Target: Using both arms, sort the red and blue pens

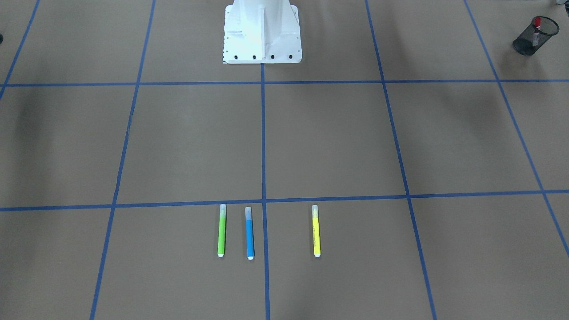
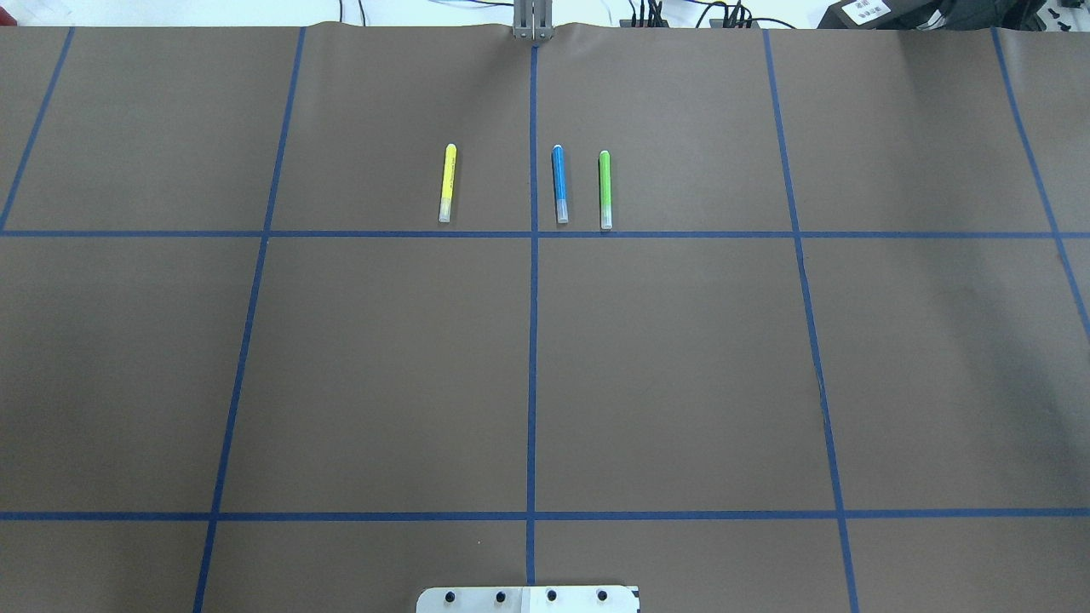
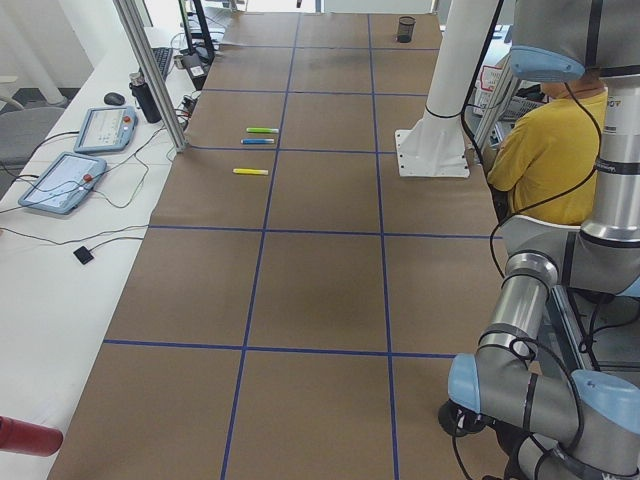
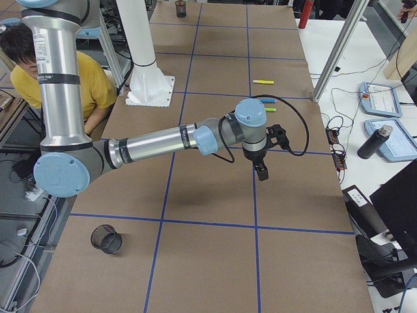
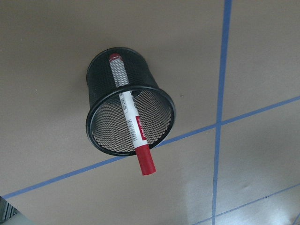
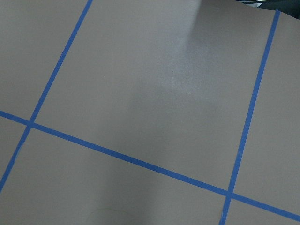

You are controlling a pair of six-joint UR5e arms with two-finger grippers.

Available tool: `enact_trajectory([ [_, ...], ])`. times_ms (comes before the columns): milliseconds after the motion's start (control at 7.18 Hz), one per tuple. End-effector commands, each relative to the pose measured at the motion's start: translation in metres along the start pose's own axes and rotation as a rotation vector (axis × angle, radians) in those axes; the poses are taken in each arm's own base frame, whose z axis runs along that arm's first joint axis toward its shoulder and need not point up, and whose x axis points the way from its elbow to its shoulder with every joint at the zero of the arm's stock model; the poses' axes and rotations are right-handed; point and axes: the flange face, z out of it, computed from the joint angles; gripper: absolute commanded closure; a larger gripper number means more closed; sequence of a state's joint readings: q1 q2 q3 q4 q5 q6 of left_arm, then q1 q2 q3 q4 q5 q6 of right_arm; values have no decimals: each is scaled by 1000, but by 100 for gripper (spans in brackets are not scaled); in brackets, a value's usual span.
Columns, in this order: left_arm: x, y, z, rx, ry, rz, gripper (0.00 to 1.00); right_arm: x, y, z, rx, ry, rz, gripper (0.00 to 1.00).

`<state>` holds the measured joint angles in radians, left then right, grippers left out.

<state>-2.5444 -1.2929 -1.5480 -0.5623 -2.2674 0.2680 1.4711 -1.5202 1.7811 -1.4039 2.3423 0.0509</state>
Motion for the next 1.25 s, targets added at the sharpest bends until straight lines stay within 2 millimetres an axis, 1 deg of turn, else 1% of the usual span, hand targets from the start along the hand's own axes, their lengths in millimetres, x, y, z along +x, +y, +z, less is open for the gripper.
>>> enact_trajectory([
  [0,65,13,-34,171,-122,217,0,2,1,2,-4,0,7,0],
  [139,108,21,-42,243,-189,346,0,3,2,3,-6,2,27,0],
  [278,156,34,-40,283,-249,481,0,4,2,4,-8,2,31,0],
  [418,201,51,-36,319,-319,617,0,4,2,4,-11,1,36,0],
  [557,252,66,-18,346,-413,811,0,6,3,6,-19,1,48,0],
  [696,289,70,4,363,-480,976,0,6,3,6,-18,-2,93,0],
  [835,313,73,26,353,-519,1077,0,-2,0,11,-25,-8,138,0],
  [974,347,79,48,342,-556,1189,0,-18,-7,18,-33,-18,172,0],
  [1114,388,88,70,310,-593,1272,0,-41,-19,24,-38,-33,205,0],
])
